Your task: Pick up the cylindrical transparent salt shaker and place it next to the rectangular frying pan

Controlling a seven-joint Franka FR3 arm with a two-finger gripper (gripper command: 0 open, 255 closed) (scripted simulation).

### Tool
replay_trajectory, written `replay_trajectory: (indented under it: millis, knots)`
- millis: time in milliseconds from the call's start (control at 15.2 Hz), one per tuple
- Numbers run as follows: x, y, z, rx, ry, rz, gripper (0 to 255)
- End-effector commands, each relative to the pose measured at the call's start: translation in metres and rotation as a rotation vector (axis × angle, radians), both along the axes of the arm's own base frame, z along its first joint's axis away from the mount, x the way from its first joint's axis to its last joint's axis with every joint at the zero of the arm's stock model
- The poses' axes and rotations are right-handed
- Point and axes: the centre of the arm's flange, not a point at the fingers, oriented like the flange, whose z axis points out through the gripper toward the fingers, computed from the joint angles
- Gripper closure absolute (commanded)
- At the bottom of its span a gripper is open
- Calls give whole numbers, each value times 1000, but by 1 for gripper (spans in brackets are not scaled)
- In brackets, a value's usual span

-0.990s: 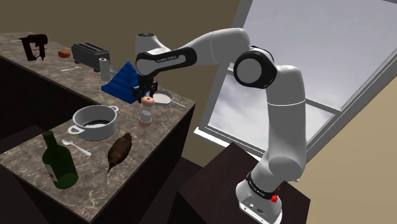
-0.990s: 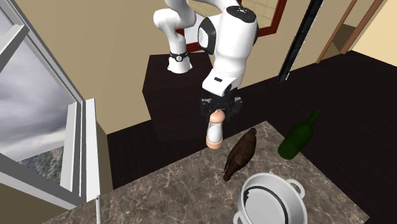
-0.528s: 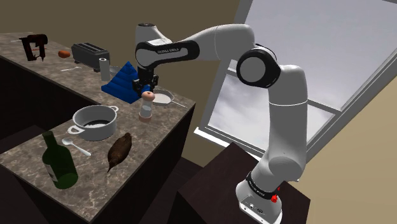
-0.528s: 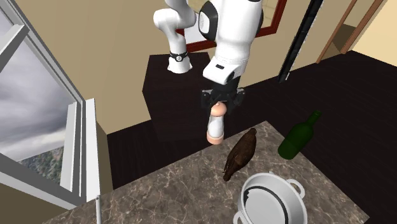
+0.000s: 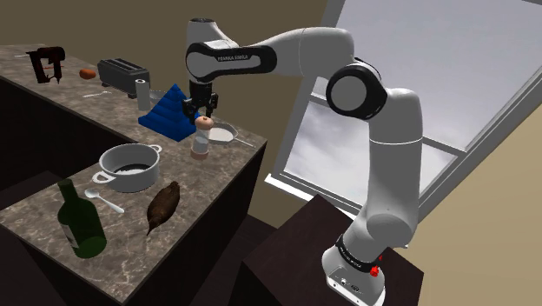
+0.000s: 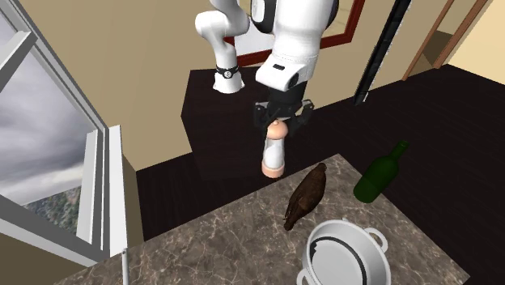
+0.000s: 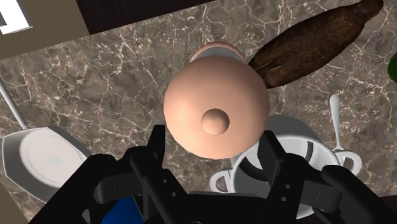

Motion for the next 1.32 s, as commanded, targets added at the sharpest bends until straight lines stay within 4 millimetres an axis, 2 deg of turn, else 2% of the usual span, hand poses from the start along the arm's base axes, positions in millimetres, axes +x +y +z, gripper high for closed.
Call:
replay_trajectory:
  millis: [0,1254]
  knots:
    - [7,-17,-7,0,0,0,255]
    - [83,-224,-128,0,0,0,255]
